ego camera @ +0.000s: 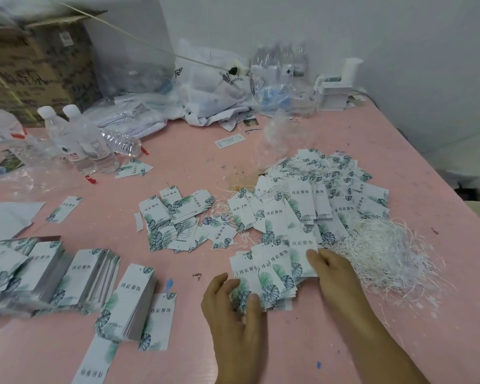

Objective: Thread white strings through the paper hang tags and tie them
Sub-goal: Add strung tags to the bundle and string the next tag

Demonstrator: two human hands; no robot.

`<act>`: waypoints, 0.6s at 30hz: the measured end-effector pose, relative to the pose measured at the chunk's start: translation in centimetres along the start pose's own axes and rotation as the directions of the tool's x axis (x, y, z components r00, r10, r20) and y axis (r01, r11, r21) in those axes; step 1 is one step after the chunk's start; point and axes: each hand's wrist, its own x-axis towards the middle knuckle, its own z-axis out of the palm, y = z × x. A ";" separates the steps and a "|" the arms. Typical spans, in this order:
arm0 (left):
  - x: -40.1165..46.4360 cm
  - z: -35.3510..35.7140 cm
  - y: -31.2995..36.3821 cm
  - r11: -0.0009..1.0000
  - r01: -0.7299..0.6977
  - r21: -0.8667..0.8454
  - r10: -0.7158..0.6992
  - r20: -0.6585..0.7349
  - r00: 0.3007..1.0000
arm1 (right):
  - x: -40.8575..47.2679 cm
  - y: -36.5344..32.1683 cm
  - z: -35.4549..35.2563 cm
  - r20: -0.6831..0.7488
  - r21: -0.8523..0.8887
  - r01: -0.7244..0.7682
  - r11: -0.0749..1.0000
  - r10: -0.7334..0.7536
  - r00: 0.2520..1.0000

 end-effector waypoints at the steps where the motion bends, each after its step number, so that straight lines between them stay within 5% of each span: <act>1: -0.5 -0.2 0.0 0.999 0.011 -0.050 -0.011 0.009 1.000 | -0.9 -0.1 -0.1 -0.017 0.019 0.010 1.000 -0.010 1.000; 3: -1.3 -0.7 0.5 0.957 0.173 -0.233 -0.158 0.080 0.984 | -3.2 -0.2 0.3 0.056 0.066 0.034 0.997 -0.038 0.998; 6: -2.0 -0.9 0.3 0.744 0.485 -0.460 -0.357 0.340 0.870 | -6.4 -0.2 2.1 0.320 0.026 0.022 0.999 -0.030 0.947; 9: -2.0 -1.6 -0.1 0.455 0.716 -0.530 -0.556 0.459 0.693 | -7.2 0.4 3.0 0.261 -0.251 0.175 0.952 -0.108 0.959; 12: -2.1 -2.0 -1.3 0.421 0.760 -0.495 -0.657 0.411 0.632 | -5.9 -0.2 2.8 0.117 -0.360 0.340 0.869 -0.320 0.940; 18: -0.8 -1.6 -0.3 0.280 0.798 -0.533 -0.662 0.495 0.563 | -4.9 -0.6 4.7 0.339 -0.375 0.508 0.776 -0.395 0.854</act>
